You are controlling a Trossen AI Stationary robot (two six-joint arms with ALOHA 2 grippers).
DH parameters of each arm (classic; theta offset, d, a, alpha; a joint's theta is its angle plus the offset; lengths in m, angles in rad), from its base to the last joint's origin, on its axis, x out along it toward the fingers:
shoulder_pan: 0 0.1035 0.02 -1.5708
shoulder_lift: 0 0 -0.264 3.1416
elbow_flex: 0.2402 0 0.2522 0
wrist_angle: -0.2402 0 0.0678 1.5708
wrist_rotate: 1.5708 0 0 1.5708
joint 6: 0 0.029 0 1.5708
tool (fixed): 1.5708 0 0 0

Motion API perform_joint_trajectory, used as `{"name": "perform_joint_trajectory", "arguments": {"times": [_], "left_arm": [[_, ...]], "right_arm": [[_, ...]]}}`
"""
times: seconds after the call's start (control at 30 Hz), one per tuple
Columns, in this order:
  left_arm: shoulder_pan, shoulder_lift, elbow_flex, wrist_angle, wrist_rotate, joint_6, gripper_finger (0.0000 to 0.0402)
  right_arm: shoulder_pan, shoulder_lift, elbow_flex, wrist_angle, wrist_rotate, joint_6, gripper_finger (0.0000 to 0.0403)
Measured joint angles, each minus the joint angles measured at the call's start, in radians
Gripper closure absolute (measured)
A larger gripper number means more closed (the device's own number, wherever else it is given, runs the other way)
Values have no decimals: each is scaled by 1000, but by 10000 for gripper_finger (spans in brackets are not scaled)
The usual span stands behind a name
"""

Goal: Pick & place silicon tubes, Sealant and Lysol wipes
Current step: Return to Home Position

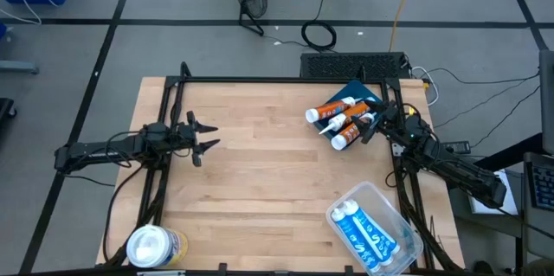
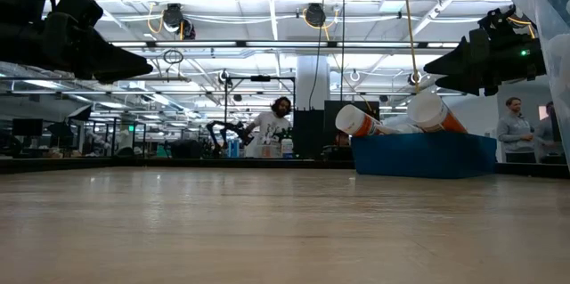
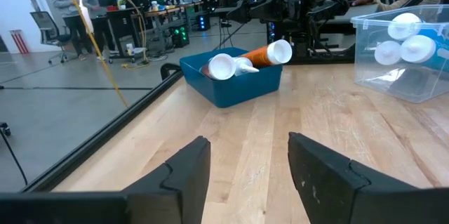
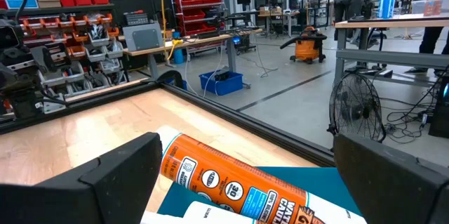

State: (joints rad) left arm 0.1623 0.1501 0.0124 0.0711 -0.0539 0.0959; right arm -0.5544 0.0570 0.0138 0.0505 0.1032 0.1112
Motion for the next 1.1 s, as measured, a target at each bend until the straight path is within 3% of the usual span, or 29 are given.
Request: {"name": "perform_joint_trajectory", "arguments": {"times": [0.63,1.1], "left_arm": [[0,0,0,0,0,0,190],[0,0,0,0,0,0,214]], "right_arm": [[0,0,0,0,0,0,9],[0,0,0,0,0,0,9]]}}
